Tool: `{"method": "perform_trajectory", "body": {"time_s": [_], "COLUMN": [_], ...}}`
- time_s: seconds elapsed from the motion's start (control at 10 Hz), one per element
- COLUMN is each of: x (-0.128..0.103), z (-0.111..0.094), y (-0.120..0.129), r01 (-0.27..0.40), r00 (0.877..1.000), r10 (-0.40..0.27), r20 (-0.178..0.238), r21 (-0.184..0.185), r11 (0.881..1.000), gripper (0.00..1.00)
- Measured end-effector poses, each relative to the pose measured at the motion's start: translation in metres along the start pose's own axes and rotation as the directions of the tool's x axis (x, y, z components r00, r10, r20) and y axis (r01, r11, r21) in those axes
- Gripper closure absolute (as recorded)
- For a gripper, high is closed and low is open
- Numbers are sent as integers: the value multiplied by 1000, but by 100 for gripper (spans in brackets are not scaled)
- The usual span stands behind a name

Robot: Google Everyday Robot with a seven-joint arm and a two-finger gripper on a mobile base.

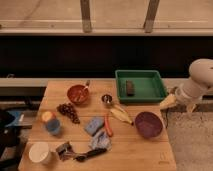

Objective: Wipe tray with towel

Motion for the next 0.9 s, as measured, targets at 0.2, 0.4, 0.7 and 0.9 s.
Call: {"method": "perform_trajectory", "body": {"time_s": [0.2, 0.4, 0.7, 0.9], "x": [-4, -4, 8, 9], "z": [7, 16, 26, 26], "y": [28, 79, 161, 158], "r01": [67, 170, 330, 333], "r00": [998, 985, 942, 941], "r10": [-67, -170, -332, -335], "r20": [-17, -40, -54, -56], "r21": [2, -4, -46, -42], "r11": [998, 985, 943, 942], "gripper": [20, 20, 20, 20]}}
